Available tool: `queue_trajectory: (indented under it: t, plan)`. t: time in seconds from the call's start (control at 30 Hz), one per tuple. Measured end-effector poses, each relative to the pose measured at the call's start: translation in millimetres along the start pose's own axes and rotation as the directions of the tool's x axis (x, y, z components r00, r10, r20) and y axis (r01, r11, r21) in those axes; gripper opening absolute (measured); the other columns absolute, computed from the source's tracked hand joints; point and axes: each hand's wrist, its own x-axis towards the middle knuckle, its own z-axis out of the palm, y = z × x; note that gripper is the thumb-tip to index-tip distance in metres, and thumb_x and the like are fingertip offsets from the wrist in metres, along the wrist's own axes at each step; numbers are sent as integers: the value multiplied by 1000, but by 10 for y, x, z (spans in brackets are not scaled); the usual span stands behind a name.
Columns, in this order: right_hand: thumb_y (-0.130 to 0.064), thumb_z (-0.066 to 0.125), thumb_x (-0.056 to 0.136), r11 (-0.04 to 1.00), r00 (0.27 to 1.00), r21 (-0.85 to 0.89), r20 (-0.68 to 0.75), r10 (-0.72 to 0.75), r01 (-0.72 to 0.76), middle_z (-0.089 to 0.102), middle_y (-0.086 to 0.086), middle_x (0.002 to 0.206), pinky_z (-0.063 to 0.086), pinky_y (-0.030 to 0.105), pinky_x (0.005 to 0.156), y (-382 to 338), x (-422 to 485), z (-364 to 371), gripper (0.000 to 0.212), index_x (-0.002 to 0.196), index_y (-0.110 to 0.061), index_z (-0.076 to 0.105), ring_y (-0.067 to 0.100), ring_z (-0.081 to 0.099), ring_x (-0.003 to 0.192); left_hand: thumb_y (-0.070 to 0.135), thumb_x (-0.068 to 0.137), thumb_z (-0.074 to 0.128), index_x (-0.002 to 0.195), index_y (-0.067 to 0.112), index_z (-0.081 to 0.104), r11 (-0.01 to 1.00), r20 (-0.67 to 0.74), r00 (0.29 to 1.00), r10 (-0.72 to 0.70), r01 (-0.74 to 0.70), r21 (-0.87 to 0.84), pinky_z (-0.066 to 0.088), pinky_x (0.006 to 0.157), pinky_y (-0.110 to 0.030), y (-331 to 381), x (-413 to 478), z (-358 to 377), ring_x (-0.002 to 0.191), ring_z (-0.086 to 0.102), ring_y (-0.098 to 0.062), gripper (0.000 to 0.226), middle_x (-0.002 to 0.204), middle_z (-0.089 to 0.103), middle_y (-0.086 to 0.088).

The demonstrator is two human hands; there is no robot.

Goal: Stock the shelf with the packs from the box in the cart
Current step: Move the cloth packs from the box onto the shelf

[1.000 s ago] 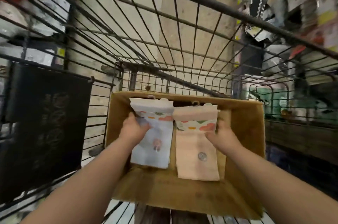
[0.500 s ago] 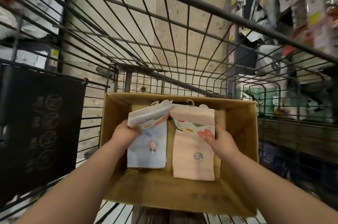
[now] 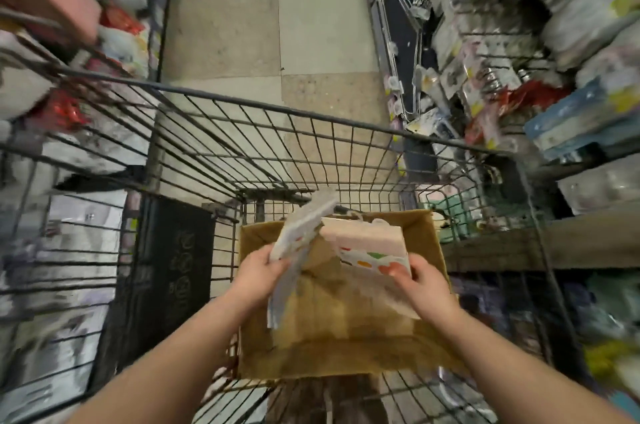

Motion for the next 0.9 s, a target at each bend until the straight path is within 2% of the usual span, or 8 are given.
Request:
queue_trajectory:
  t: [0.13, 0.27, 0.43, 0.57, 0.6, 0.7, 0.8, 0.9]
  plan:
    - [-29, 52, 97, 996, 991, 68, -124, -41, 50, 58, -12, 92, 37, 10, 54, -268, -456, -135, 10, 105, -24, 54, 1, 52, 77, 16, 95, 53, 122, 21, 49, 990, 24, 990, 140, -140, -30, 50, 96, -44, 320, -440, -241, 110, 59, -25, 28, 116, 62, -6]
    - [-33, 55, 95, 984, 969, 128, -232, -89, 121, 56, -12, 92, 35, 10, 57, -561, -864, -316, 16, 106, -22, 55, 10, 52, 89, 18, 94, 56, 125, 15, 52, 972, 3, 976, 219, -218, -83, 50, 95, -44, 579, -824, -403, 109, 61, -26, 31, 118, 64, -8]
    - [-34, 59, 92, 967, 920, 174, -378, -107, 185, 59, -10, 89, 38, 18, 57, -774, -1378, -554, 12, 97, -23, 56, 9, 53, 81, 13, 93, 58, 124, 11, 56, 934, 31, 957, 289, -275, -228, 53, 92, -43, 887, -1253, -491, 105, 64, -26, 31, 117, 67, -9]
    - [-26, 62, 91, 938, 868, 258, -490, -81, 233, 60, -7, 92, 41, 26, 67, -795, -1852, -791, 9, 96, -20, 57, 13, 55, 88, 5, 95, 52, 103, 15, 63, 884, 107, 916, 388, -336, -325, 57, 63, -26, 1134, -1552, -454, 78, 71, -10, 17, 90, 75, 3]
    - [-26, 63, 90, 928, 853, 274, -516, -80, 253, 62, -6, 94, 42, 26, 66, -780, -1977, -864, 12, 98, -19, 59, 13, 56, 88, 7, 94, 53, 103, 16, 63, 875, 121, 903, 412, -356, -328, 56, 62, -26, 1196, -1625, -429, 78, 72, -11, 16, 91, 75, 2]
    - [-27, 66, 87, 896, 803, 311, -591, -78, 316, 66, -4, 95, 44, 22, 62, -689, -2359, -1102, 17, 100, -15, 62, 10, 59, 85, 13, 93, 57, 115, 16, 63, 844, 141, 857, 495, -436, -313, 54, 68, -31, 1394, -1895, -313, 91, 69, -18, 23, 107, 73, -3]
    - [-27, 63, 89, 881, 736, 302, -673, -74, 364, 68, -1, 95, 47, 32, 76, -507, -2743, -1331, 10, 92, -17, 63, 17, 62, 94, 7, 94, 54, 116, 16, 59, 791, 171, 794, 583, -507, -342, 53, 69, -25, 1570, -2192, -117, 91, 67, -11, 25, 108, 70, 1]
    - [-32, 61, 88, 860, 677, 302, -733, -66, 411, 70, -1, 100, 48, 35, 83, -264, -3197, -1519, 18, 95, -16, 65, 17, 63, 97, 7, 93, 55, 120, 15, 57, 746, 199, 736, 647, -558, -365, 54, 75, -31, 1701, -2513, 166, 100, 67, -19, 28, 113, 70, -2]
